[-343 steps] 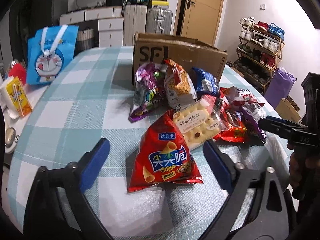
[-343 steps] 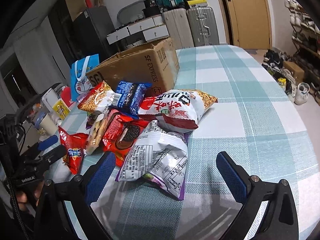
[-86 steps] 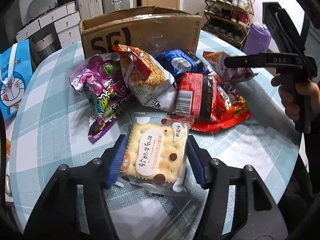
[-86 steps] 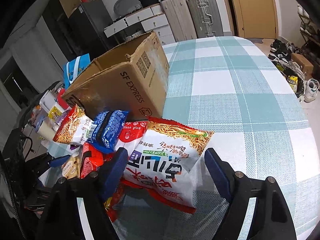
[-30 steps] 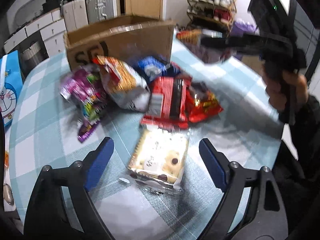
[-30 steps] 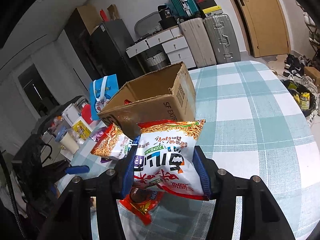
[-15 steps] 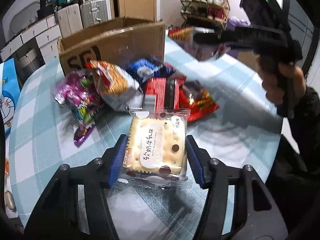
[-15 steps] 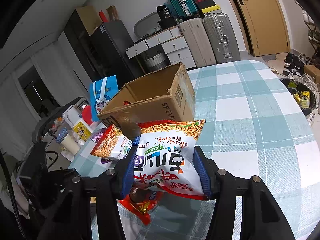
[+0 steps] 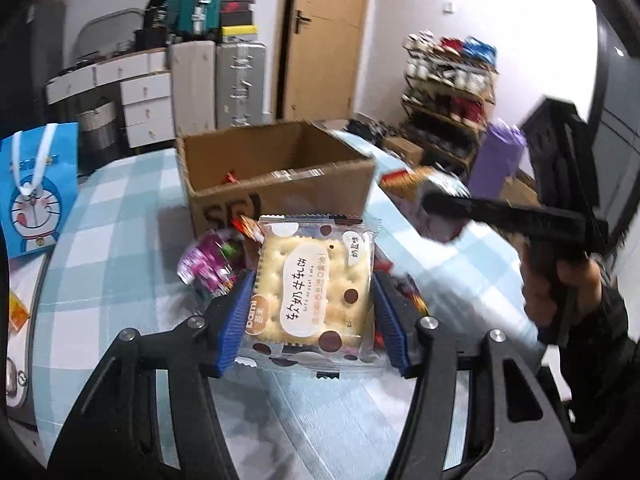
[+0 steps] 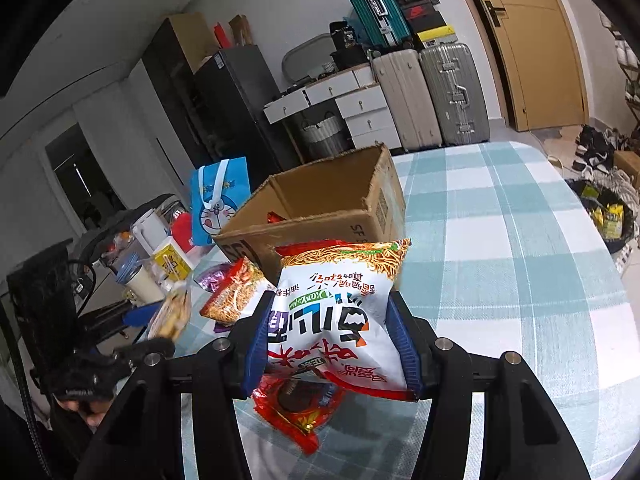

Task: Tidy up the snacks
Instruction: 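Lift and carry the cracker pack and noodle bag over the box with both grippers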

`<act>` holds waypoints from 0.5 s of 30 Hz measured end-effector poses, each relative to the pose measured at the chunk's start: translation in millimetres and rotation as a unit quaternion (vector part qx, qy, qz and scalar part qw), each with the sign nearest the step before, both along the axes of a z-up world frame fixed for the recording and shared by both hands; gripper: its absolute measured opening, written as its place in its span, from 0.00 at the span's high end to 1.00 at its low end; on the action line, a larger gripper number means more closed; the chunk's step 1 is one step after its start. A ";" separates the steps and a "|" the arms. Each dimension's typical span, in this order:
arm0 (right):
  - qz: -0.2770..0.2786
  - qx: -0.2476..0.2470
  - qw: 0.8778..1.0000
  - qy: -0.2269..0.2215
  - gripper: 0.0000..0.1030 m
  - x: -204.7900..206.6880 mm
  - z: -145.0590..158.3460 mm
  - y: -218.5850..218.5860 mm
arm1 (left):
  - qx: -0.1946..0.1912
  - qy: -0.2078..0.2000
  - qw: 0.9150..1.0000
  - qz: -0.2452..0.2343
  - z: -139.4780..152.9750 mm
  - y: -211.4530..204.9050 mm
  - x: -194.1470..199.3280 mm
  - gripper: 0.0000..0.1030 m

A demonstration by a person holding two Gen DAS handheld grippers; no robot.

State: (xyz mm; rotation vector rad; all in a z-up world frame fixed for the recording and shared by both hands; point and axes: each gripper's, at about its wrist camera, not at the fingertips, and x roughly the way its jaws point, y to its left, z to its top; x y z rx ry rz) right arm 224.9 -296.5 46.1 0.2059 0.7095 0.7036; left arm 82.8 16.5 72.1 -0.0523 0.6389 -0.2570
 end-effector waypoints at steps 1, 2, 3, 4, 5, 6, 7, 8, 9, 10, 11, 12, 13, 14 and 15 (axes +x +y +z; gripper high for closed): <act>0.002 -0.001 1.000 -0.003 0.47 -0.6 1.7 1.5 | -0.004 -0.002 1.000 0.008 0.9 -1.2 6.9 0.46; 0.002 -0.002 1.000 -0.007 0.47 -1.5 3.8 3.2 | -0.012 -0.004 1.000 0.019 5.1 3.0 10.6 0.46; 0.004 -0.005 1.000 -0.011 0.47 -1.7 5.8 5.3 | -0.015 -0.005 1.000 0.024 7.2 3.9 15.3 0.46; 0.006 -0.006 1.000 -0.013 0.47 -1.3 7.6 7.4 | -0.017 -0.009 0.999 0.034 11.2 7.0 19.3 0.46; 0.008 -0.007 1.000 -0.015 0.47 -0.6 9.4 9.7 | -0.017 -0.013 0.999 0.042 14.4 9.5 22.9 0.46; 0.009 -0.009 1.000 -0.019 0.47 0.5 11.5 12.0 | -0.016 -0.013 0.999 0.048 17.1 11.9 27.3 0.46; 0.010 -0.010 1.000 -0.022 0.47 1.6 13.5 14.5 | -0.016 -0.012 0.998 0.054 18.8 14.6 32.6 0.46; 0.012 -0.011 1.000 -0.025 0.47 3.0 15.6 17.0 | -0.018 -0.013 0.998 0.060 21.2 16.9 37.4 0.46; 0.013 -0.012 0.999 -0.029 0.47 4.3 17.9 19.2 | -0.020 -0.014 0.998 0.065 23.0 19.0 42.5 0.46; 0.015 -0.012 0.999 -0.030 0.47 6.3 19.4 21.1 | -0.021 -0.017 0.997 0.073 25.1 21.4 47.2 0.46; 0.016 -0.013 0.999 -0.032 0.47 8.3 21.3 23.1 | -0.022 -0.019 0.997 0.077 27.1 23.1 53.2 0.46; 0.017 -0.013 0.999 -0.035 0.47 10.3 23.1 24.8 | -0.023 -0.020 0.996 0.080 29.0 25.1 58.2 0.46; 0.018 -0.013 0.999 -0.037 0.47 11.4 24.9 26.3 | -0.024 -0.022 0.996 0.085 30.8 27.4 63.8 0.46; 0.019 -0.013 0.999 -0.038 0.47 13.0 26.8 27.8 | -0.025 -0.023 0.996 0.088 32.8 28.0 69.6 0.46; 0.019 -0.013 0.999 -0.040 0.47 16.1 28.5 29.2 | -0.026 -0.024 0.995 0.091 34.4 29.6 75.7 0.46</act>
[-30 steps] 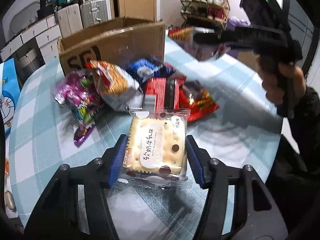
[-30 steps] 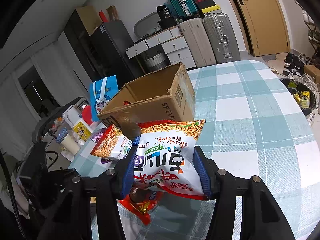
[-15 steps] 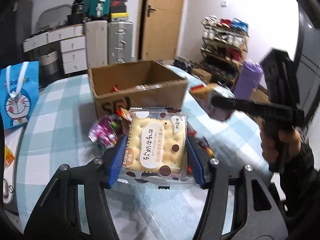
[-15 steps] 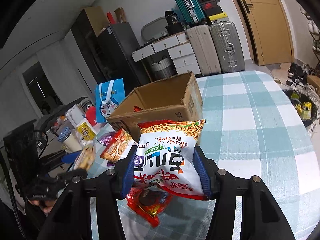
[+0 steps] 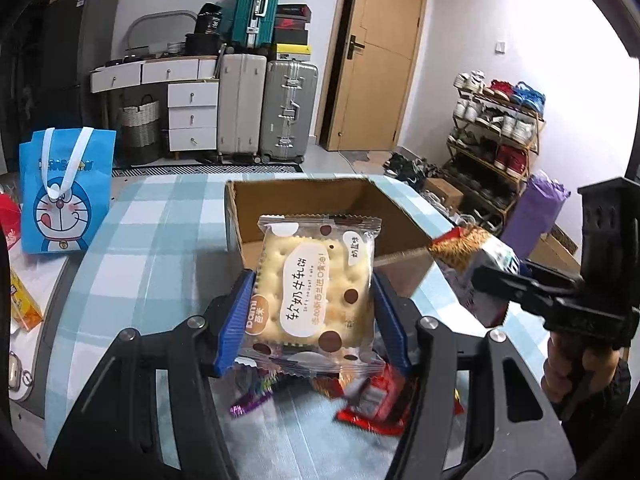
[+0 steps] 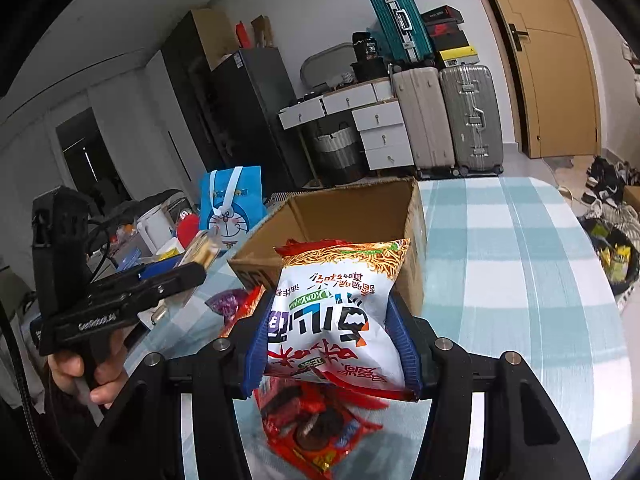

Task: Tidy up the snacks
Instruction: 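Lift and carry the cracker pack and noodle bag over the box with both grippers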

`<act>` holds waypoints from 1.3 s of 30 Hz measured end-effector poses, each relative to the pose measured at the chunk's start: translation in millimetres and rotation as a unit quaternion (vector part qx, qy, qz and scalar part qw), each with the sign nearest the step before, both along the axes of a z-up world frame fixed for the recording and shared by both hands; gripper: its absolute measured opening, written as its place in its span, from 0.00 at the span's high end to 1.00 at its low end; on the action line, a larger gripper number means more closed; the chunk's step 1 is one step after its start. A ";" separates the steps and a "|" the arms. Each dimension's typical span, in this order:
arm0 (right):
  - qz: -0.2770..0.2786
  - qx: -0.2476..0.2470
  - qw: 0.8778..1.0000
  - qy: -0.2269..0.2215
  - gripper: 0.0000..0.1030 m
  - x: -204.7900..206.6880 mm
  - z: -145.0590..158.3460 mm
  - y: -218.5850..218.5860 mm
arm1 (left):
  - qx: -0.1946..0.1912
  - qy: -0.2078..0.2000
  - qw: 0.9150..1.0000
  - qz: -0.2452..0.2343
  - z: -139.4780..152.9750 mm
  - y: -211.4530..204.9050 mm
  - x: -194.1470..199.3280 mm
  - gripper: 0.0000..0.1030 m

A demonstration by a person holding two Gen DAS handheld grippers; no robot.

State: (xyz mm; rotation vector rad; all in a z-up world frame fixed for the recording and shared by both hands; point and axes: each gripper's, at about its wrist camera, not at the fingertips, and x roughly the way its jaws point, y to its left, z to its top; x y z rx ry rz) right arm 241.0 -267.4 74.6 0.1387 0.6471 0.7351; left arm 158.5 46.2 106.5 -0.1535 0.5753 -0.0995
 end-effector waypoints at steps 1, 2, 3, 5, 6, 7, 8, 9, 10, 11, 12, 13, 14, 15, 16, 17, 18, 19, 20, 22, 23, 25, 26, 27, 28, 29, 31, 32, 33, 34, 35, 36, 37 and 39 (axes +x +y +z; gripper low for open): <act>0.001 0.000 1.000 -0.001 0.47 1.9 1.3 0.9 | 0.000 -0.002 1.000 0.003 1.7 0.6 6.2 0.46; 0.001 0.001 1.000 -0.002 0.47 3.6 2.9 1.6 | 0.002 -0.004 1.000 0.005 2.9 0.7 12.4 0.46; 0.001 0.002 1.000 -0.004 0.47 5.5 4.4 2.0 | 0.003 -0.006 1.000 0.007 3.3 0.9 17.9 0.46; 0.003 0.005 1.000 -0.006 0.47 10.3 7.6 3.4 | 0.006 -0.007 1.000 0.010 4.8 1.9 26.5 0.46; 0.002 0.006 1.000 -0.006 0.47 12.4 9.0 4.0 | 0.007 -0.006 1.000 0.011 4.9 1.8 31.3 0.46; 0.001 0.006 1.000 -0.006 0.47 15.5 10.4 4.7 | 0.008 -0.007 1.000 0.012 4.9 0.6 35.2 0.46; 0.000 0.006 1.000 -0.007 0.47 17.8 11.9 5.6 | 0.009 -0.008 1.000 0.013 5.5 0.7 40.6 0.46; 0.001 0.008 1.000 -0.007 0.47 20.2 13.5 6.4 | 0.009 -0.007 1.000 0.012 6.0 0.5 45.7 0.46; 0.002 0.010 1.000 -0.006 0.47 23.1 15.0 7.3 | 0.009 -0.007 1.000 0.013 6.0 0.8 51.0 0.46; 0.002 0.011 1.000 -0.006 0.47 25.5 16.5 8.4 | 0.009 -0.007 1.000 0.014 4.9 0.5 54.4 0.46; 0.000 0.010 1.000 -0.008 0.47 27.8 17.9 9.8 | 0.009 -0.006 1.000 0.014 4.4 0.5 59.3 0.46; -0.001 0.009 1.000 -0.008 0.47 30.5 19.0 11.2 | 0.008 -0.006 1.000 0.015 3.8 0.8 63.1 0.46; 0.000 0.009 1.000 -0.008 0.47 32.8 19.9 12.5 | 0.008 -0.006 1.000 0.016 2.5 1.5 65.8 0.46; 0.000 0.009 1.000 -0.008 0.47 35.1 20.8 13.5 | 0.010 -0.006 1.000 0.016 2.2 1.1 70.0 0.46; 0.001 0.009 1.000 -0.007 0.47 37.6 21.7 14.7 | 0.012 -0.007 1.000 0.016 1.4 0.4 73.1 0.46; 0.002 0.008 1.000 -0.007 0.47 40.1 22.9 16.3 | 0.013 -0.007 1.000 0.017 0.4 0.6 76.0 0.46; 0.000 0.006 1.000 -0.008 0.47 42.2 23.9 17.5 | 0.014 -0.004 1.000 0.017 -1.2 1.0 79.1 0.46; 0.001 0.005 1.000 -0.008 0.47 45.2 24.9 19.2 | 0.013 -0.002 1.000 0.019 -2.6 1.7 83.9 0.46; 0.003 0.005 1.000 -0.005 0.47 48.8 25.4 20.8 | 0.013 0.000 1.000 0.019 -4.8 1.7 86.4 0.46; 0.005 0.007 1.000 -0.001 0.47 54.9 26.4 23.9 | 0.020 0.004 1.000 0.021 -7.7 0.6 95.3 0.46; 0.005 0.005 1.000 -0.001 0.47 56.9 26.4 25.8 | 0.024 0.004 0.999 0.021 -9.4 0.3 98.4 0.46; 0.005 0.001 1.000 -0.001 0.47 63.5 26.3 30.2 | 0.032 0.005 0.999 0.023 -12.8 -1.3 104.3 0.46; 0.006 0.001 1.000 0.001 0.47 67.2 25.5 32.5 | 0.034 0.007 0.999 0.024 -14.7 -1.8 108.2 0.46; 0.007 0.000 1.000 0.002 0.47 70.8 24.2 35.0 | 0.035 0.009 0.999 0.024 -16.9 -2.2 112.6 0.46; 0.008 0.000 1.000 0.002 0.47 73.3 23.2 37.2 | 0.037 0.012 0.999 0.025 -19.1 -3.0 117.3 0.46; 0.009 -0.001 1.000 0.002 0.47 76.9 21.9 39.5 | 0.040 0.012 0.999 0.026 -20.9 -4.1 119.1 0.46; 0.006 -0.007 1.000 0.004 0.47 82.1 18.5 43.0 | 0.045 0.014 0.998 0.028 -25.0 -4.8 126.4 0.46; 0.006 -0.010 1.000 0.004 0.47 84.7 16.7 44.7 | 0.047 0.017 0.998 0.029 -27.0 -4.0 129.9 0.46; 0.005 -0.012 1.000 0.007 0.47 86.9 14.9 46.2 | 0.047 0.018 0.998 0.030 -28.0 -4.0 133.3 0.46; 0.003 -0.015 1.000 0.011 0.47 90.5 12.4 47.4 | 0.045 0.019 0.998 0.030 -29.0 -4.2 137.4 0.46; 0.002 -0.016 1.000 0.011 0.47 92.5 10.8 48.0 | 0.047 0.021 0.998 0.030 -31.1 -4.8 142.5 0.46; 0.000 -0.017 1.000 0.011 0.47 94.7 9.1 48.8 | 0.050 0.023 0.998 0.032 -33.2 -5.6 146.3 0.46; 0.000 -0.017 1.000 0.012 0.47 96.9 7.3 49.6 | 0.052 0.024 0.998 0.033 -35.3 -5.1 148.1 0.46; -0.002 -0.017 1.000 0.017 0.47 101.1 3.9 51.3 | 0.053 0.028 0.998 0.034 -39.1 -6.6 156.0 0.46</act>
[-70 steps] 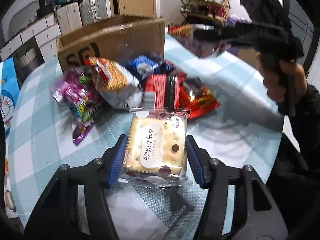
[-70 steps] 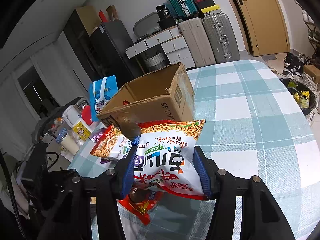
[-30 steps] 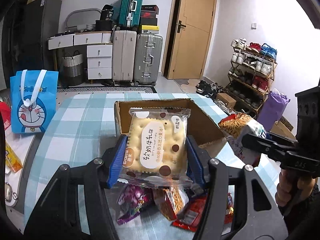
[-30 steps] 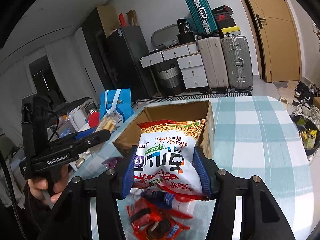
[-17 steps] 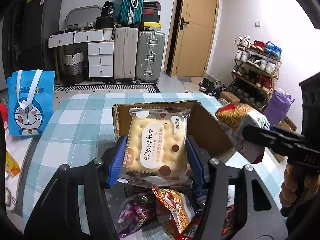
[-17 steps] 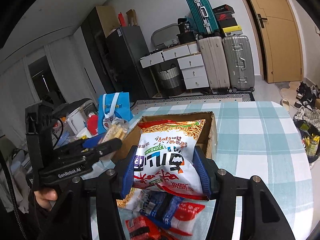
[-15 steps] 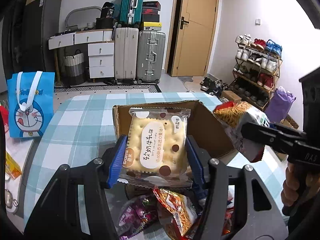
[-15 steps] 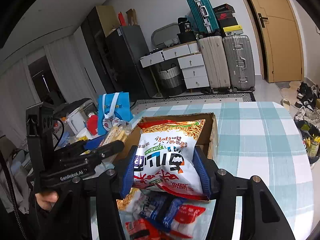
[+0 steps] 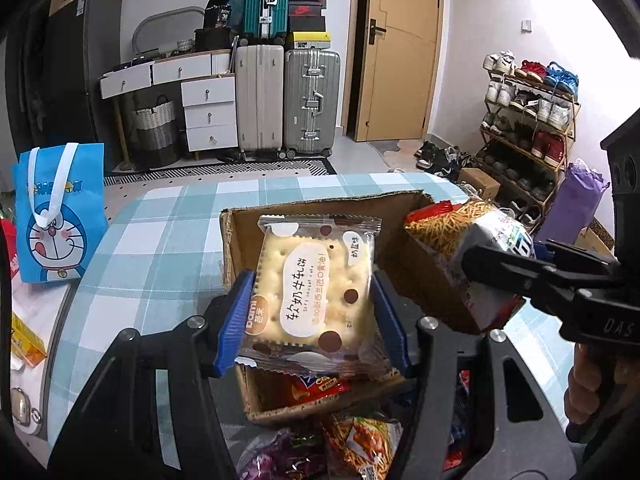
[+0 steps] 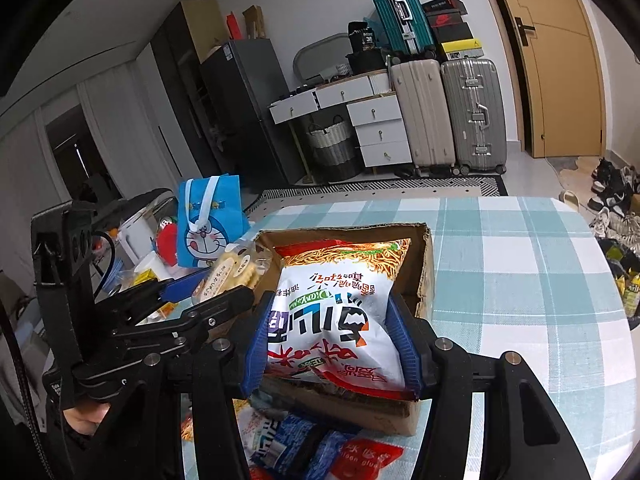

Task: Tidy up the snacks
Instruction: 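Open both grippers to drop the snacks into the box, then move both grippers back toward the remaining snack bags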

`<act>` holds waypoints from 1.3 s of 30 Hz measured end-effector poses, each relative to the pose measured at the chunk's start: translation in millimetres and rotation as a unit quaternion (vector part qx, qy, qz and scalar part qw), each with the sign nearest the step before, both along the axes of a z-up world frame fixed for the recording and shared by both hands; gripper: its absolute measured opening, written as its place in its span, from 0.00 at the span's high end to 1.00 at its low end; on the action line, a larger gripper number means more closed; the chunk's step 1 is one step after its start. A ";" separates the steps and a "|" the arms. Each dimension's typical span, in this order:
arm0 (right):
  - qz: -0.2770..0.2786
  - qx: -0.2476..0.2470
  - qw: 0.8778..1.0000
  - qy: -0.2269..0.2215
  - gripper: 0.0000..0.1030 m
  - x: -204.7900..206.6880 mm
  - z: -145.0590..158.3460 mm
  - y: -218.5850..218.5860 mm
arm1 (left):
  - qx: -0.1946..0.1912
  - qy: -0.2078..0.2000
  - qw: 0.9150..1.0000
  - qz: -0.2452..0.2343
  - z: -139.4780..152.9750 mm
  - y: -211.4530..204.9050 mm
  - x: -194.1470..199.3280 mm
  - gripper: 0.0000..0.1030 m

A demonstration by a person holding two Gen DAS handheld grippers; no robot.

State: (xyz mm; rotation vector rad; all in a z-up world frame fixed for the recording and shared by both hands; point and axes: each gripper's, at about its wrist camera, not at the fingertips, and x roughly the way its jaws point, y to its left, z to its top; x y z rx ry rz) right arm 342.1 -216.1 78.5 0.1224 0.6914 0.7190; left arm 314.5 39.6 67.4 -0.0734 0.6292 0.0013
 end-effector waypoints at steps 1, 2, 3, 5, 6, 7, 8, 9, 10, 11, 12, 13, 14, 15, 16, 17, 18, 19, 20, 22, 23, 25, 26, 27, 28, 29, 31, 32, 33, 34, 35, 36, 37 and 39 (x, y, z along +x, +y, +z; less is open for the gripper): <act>-0.002 -0.001 1.000 0.004 0.47 3.0 -1.9 1.5 | 0.001 0.001 1.000 0.000 -1.0 -1.8 3.0 0.46; -0.002 -0.002 1.000 0.005 0.47 5.0 -3.4 3.0 | 0.005 0.000 1.000 0.000 -2.4 -3.1 6.0 0.46; -0.002 -0.003 1.000 0.005 0.47 7.1 -4.6 4.7 | 0.008 -0.001 1.000 0.000 -3.3 -5.0 8.2 0.46; -0.001 -0.002 1.000 0.008 0.47 10.8 -6.9 7.7 | 0.012 0.001 1.000 0.001 -5.0 -6.6 14.8 0.46; -0.002 -0.002 1.000 0.009 0.47 12.6 -8.5 9.1 | 0.011 0.002 1.000 0.001 -6.5 -6.5 15.5 0.46; -0.003 -0.002 1.000 0.011 0.47 14.2 -9.9 10.8 | 0.009 0.006 1.000 -0.001 -7.9 -7.1 18.6 0.47; -0.003 -0.004 1.000 0.012 0.47 15.5 -11.2 12.4 | 0.009 0.008 1.000 -0.003 -8.6 -7.4 19.8 0.47; -0.003 -0.005 1.000 0.011 0.47 15.7 -12.0 13.9 | 0.011 0.007 1.000 -0.005 -9.2 -8.7 21.1 0.47; -0.005 -0.004 1.000 0.011 0.47 15.9 -12.1 14.1 | 0.016 0.004 1.000 -0.005 -9.4 -10.3 22.0 0.47; -0.007 -0.004 1.000 0.010 0.47 15.9 -13.0 13.6 | 0.019 0.003 1.000 -0.004 -9.4 -11.1 22.7 0.47; -0.009 -0.005 1.000 0.011 0.46 16.9 -14.0 14.4 | 0.021 0.005 1.000 -0.004 -10.0 -12.5 24.1 0.47; -0.011 -0.007 1.000 0.013 0.46 17.9 -14.9 15.5 | 0.020 0.006 1.000 -0.004 -10.3 -13.1 24.3 0.46; -0.011 -0.008 1.000 0.014 0.46 18.5 -15.3 16.2 | 0.019 0.007 1.000 -0.006 -10.0 -14.3 23.2 0.46; -0.008 -0.004 1.000 0.015 0.45 18.3 -15.2 16.0 | 0.018 0.007 1.000 -0.009 -7.9 -14.6 22.4 0.43; -0.005 -0.001 1.000 0.014 0.44 17.0 -14.4 15.0 | 0.016 0.007 1.000 -0.012 -6.5 -15.1 20.6 0.31; -0.005 0.005 1.000 0.008 0.43 14.8 -11.8 12.7 | 0.017 0.005 1.000 -0.012 -4.7 -14.9 16.0 0.24; -0.006 0.007 1.000 0.003 0.35 12.5 -9.0 10.0 | 0.017 0.001 1.000 -0.010 -2.3 -10.5 8.8 0.15; -0.010 0.011 1.000 -0.001 0.24 9.3 -5.7 5.9 | 0.017 -0.008 1.000 -0.010 0.1 -9.0 2.0 0.14; -0.011 0.017 1.000 -0.006 0.20 5.2 -2.3 0.9 | 0.016 -0.011 1.000 -0.012 1.6 -3.7 -8.3 0.12; -0.005 0.024 1.000 -0.006 0.05 -2.3 2.1 -8.2 | 0.013 -0.007 1.000 -0.001 2.3 1.9 -22.7 0.00; -0.004 0.025 1.000 -0.003 0.01 -6.7 2.9 -13.2 | 0.012 -0.009 1.000 0.006 2.6 5.6 -31.7 0.00; -0.002 0.026 1.000 0.001 0.00 -14.8 2.6 -22.6 | 0.005 -0.014 1.000 0.010 1.9 10.1 -49.3 0.00; -0.005 0.026 1.000 0.007 0.00 -18.9 0.8 -28.0 | 0.000 -0.014 1.000 0.007 0.5 12.9 -57.7 0.00; -0.007 0.025 1.000 0.011 0.00 -23.8 -1.0 -33.2 | -0.003 -0.011 1.000 0.008 -1.0 16.0 -65.7 0.00; -0.006 0.025 1.000 0.013 0.00 -28.6 -1.5 -36.4 | -0.005 -0.009 1.000 0.009 -2.1 18.2 -71.9 0.01; -0.006 0.023 1.000 0.012 0.00 -33.8 -3.0 -39.6 | -0.007 -0.007 1.000 0.008 -4.0 20.0 -79.6 0.01; -0.001 0.017 1.000 -0.002 0.00 -46.7 -6.9 -46.4 | -0.005 -0.009 1.000 0.009 -7.5 24.3 -96.4 0.01; -0.004 0.009 1.000 -0.007 0.00 -51.3 -10.3 -49.2 | -0.005 -0.009 1.000 0.007 -9.8 25.7 -103.3 0.01; -0.008 0.003 1.000 -0.006 0.00 -55.7 -13.4 -49.8 | -0.006 -0.009 1.000 0.007 -11.1 26.8 -109.6 0.00; -0.009 -0.001 1.000 -0.003 0.00 -59.5 -17.4 -50.6 | -0.007 -0.006 1.000 0.006 -13.4 27.5 -114.6 0.00; -0.007 -0.004 1.000 0.003 0.00 -61.9 -21.2 -52.1 | -0.006 -0.003 1.000 0.005 -15.3 26.8 -118.6 0.00; -0.008 -0.008 1.000 0.007 0.00 -64.0 -23.7 -52.4 | -0.003 -0.001 1.000 0.005 -17.9 25.9 -125.2 0.01; -0.011 -0.009 1.000 0.010 0.00 -67.1 -27.1 -53.9 | -0.002 -0.001 1.000 0.005 -19.6 26.0 -129.4 0.01; -0.012 -0.015 1.000 0.018 0.00 -73.7 -34.1 -56.0 | -0.006 0.006 1.000 0.005 -23.9 26.1 -137.0 0.01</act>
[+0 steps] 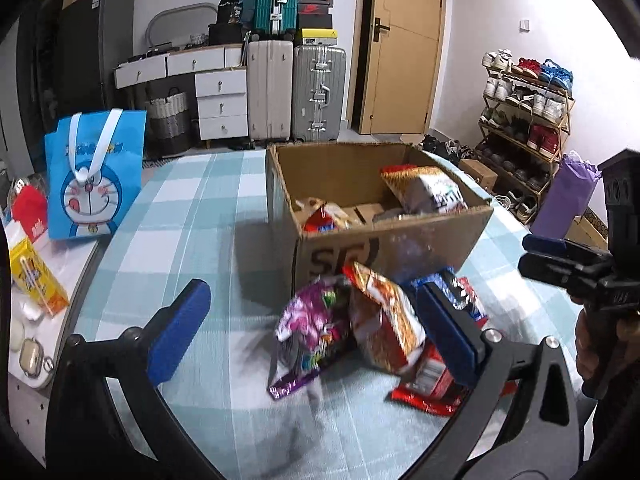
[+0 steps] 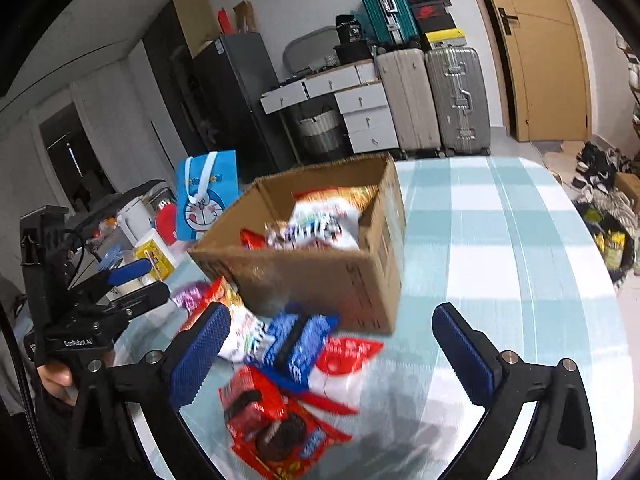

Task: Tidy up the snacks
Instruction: 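Move both grippers back toward the remaining snack bags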

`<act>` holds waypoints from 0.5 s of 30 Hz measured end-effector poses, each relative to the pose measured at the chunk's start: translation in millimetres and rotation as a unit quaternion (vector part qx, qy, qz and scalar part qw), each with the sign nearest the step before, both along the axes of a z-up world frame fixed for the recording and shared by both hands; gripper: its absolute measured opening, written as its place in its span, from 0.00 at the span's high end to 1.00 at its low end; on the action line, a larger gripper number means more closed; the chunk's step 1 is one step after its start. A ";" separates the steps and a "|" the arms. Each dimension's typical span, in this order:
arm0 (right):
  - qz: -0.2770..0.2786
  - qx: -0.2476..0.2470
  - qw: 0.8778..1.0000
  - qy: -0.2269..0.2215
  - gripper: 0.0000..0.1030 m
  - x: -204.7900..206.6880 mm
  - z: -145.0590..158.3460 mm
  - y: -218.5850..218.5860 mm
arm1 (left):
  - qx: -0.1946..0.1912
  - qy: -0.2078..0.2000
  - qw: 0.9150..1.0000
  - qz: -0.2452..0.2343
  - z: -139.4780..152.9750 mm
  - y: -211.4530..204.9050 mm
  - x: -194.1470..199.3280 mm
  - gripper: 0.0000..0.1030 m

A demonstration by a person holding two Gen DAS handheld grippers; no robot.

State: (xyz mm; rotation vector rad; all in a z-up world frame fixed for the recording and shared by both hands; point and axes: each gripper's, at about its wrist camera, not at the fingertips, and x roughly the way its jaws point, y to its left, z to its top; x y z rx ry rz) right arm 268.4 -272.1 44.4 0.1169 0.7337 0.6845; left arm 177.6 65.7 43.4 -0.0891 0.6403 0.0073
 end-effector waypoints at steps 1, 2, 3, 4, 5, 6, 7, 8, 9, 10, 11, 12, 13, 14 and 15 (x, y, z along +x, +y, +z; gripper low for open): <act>0.002 -0.007 1.000 0.004 0.00 -1.9 -3.6 1.1 | -0.004 0.005 1.000 -0.006 -2.3 -0.6 -3.2 0.01; 0.001 -0.017 1.000 0.006 0.00 -4.6 -6.6 2.1 | -0.006 0.006 1.000 -0.009 -5.7 -4.4 -5.5 0.01; 0.001 -0.028 1.000 0.007 0.00 -9.0 -9.6 2.0 | -0.005 0.007 1.000 -0.010 -6.8 -6.6 -6.6 0.01; 0.004 -0.033 0.999 0.006 0.00 -12.5 -12.1 2.2 | -0.001 0.009 1.000 -0.013 -8.6 -9.0 -9.4 0.01; 0.006 -0.038 0.999 0.008 0.00 -13.0 -13.9 3.3 | 0.002 0.011 1.000 -0.016 -9.4 -11.7 -9.2 0.01; 0.010 -0.043 0.999 0.009 0.00 -15.6 -16.2 4.0 | 0.006 0.014 1.000 -0.019 -10.8 -14.8 -10.3 0.00; 0.014 -0.047 0.999 0.009 0.00 -17.6 -18.7 4.6 | 0.008 0.016 1.000 -0.022 -12.8 -17.3 -12.6 0.01; 0.014 -0.050 0.999 0.013 0.00 -18.6 -21.7 4.8 | 0.009 0.017 1.000 -0.024 -12.7 -19.7 -13.1 0.01; 0.014 -0.053 0.998 0.016 0.00 -19.5 -24.4 4.6 | 0.009 0.020 0.999 -0.030 -13.7 -22.3 -13.9 0.01; 0.013 -0.056 0.998 0.021 0.00 -20.4 -27.3 4.5 | 0.009 0.021 0.999 -0.032 -12.8 -25.3 -13.8 0.01; 0.012 -0.060 0.998 0.027 0.00 -21.2 -30.3 4.1 | 0.009 0.022 0.999 -0.036 -13.5 -27.3 -15.1 0.01; 0.013 -0.063 0.997 0.031 0.00 -21.7 -31.7 4.7 | 0.009 0.023 0.999 -0.039 -13.8 -29.4 -16.2 0.01; 0.015 -0.067 0.997 0.035 0.00 -23.2 -34.0 4.8 | 0.007 0.024 0.999 -0.043 -15.2 -30.9 -17.8 0.01; 0.018 -0.069 0.997 0.035 0.00 -25.2 -36.3 4.5 | 0.006 0.027 0.999 -0.046 -15.2 -31.0 -17.2 0.01; 0.018 -0.070 0.997 0.036 0.00 -26.2 -37.8 4.6 | 0.004 0.031 0.998 -0.049 -16.4 -32.2 -17.6 0.00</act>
